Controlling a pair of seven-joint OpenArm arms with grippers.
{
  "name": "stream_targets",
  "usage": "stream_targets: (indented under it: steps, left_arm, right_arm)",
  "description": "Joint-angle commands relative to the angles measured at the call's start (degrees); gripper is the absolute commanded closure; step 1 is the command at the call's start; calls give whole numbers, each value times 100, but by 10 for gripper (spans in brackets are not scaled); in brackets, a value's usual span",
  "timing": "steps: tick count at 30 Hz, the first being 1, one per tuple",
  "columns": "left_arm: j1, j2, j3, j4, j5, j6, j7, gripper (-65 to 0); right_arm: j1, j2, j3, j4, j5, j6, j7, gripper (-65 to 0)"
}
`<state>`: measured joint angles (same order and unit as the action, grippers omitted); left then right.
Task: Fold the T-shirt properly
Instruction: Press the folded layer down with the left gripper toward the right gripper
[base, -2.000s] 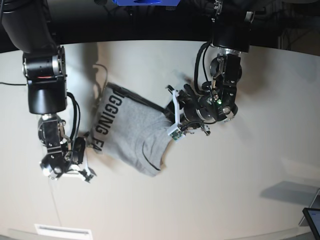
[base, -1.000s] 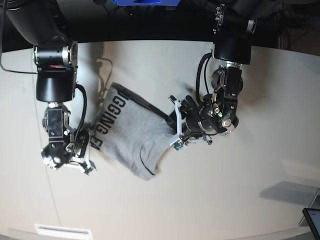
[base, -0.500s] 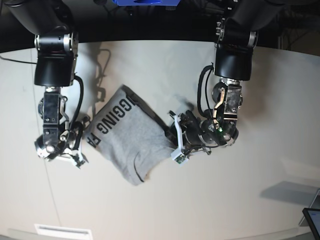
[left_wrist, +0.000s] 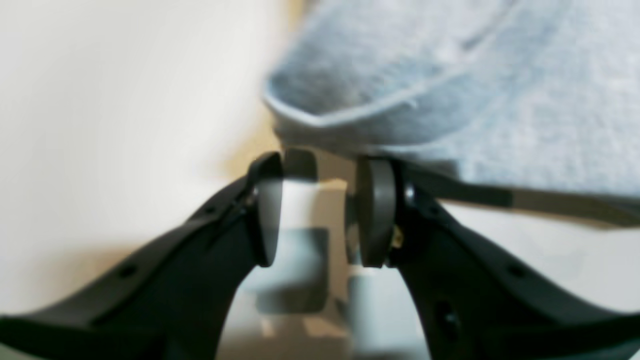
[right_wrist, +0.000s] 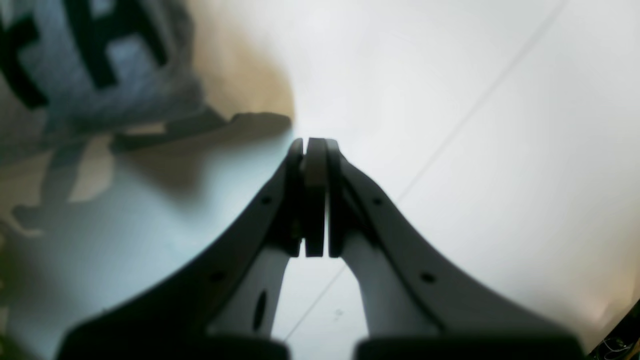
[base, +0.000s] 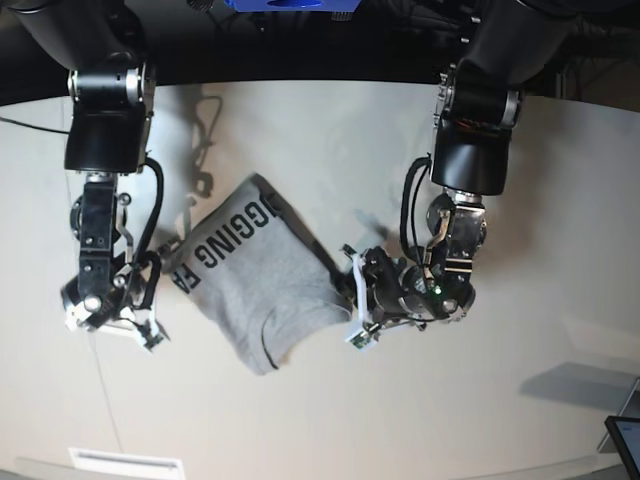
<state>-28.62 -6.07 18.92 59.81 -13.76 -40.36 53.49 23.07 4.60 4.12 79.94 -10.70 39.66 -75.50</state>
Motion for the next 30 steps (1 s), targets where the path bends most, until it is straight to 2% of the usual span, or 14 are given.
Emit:
stream_targets:
  steps: [1,4,12,16,26,30]
  left_arm:
    - [-210,48,135,-78,-26,36,-88,-240]
    - [-342,171,337,-491,-61,36,-440,-240]
    - [-448,497,390,-1098,-26,36,-844,-240]
    - [-711,585,407,-1344,-26,36,-870,-240]
    - [-1292,743,416,-2416,-18,36,-1644,-240]
    - [-1371,866,750,-2504,-26,36,-1714,-240]
  right_arm:
    - [212,37,-12,98,-16,34,21,-1]
    - [300,37,-12,89,-16,34,-6,-1]
    - [264,37,-3,89,-25,34,21,-1]
    - [256,63,6,98,-25,34,30,-1]
    - [89,133,252,98,-7,34,21,-1]
    - [-105,116,287,98,-7,34,21,-1]
